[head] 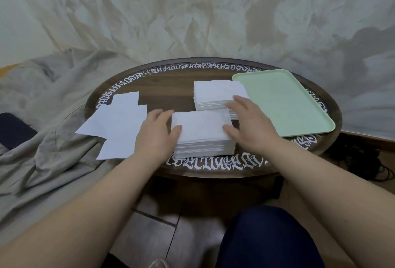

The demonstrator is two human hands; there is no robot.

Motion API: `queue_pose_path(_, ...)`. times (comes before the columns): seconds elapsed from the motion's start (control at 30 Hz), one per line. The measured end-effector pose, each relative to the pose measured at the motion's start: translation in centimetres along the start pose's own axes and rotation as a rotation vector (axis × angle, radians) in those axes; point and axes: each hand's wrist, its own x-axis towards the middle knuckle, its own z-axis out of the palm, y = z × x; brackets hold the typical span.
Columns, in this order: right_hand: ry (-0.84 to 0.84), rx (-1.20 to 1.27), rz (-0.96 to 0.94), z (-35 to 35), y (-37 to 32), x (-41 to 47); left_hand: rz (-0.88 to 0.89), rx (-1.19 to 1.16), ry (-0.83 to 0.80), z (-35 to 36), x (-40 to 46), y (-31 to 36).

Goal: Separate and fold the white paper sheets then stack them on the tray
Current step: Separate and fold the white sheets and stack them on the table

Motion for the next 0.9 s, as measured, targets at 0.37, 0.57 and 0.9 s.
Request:
queue_pose_path(0.37, -0.393, -0.236, -0.089, 3.3, 0.6, -1.0, 0.185, 0.243, -0.414, 2.3, -0.6, -1.0)
queue_pose_path(0.57, -0.304, -0.266, -0.126, 1.5, -0.3, -0.2, 0.197, 0.161, -0.301, 0.9, -0.3, -1.5)
queue_pose_path(0.9, -0.285, 0.0, -0.368, 3.6, -13.2, 4.4, -0.215, -0.093, 0.256, -5.5, 0.6, -10.0)
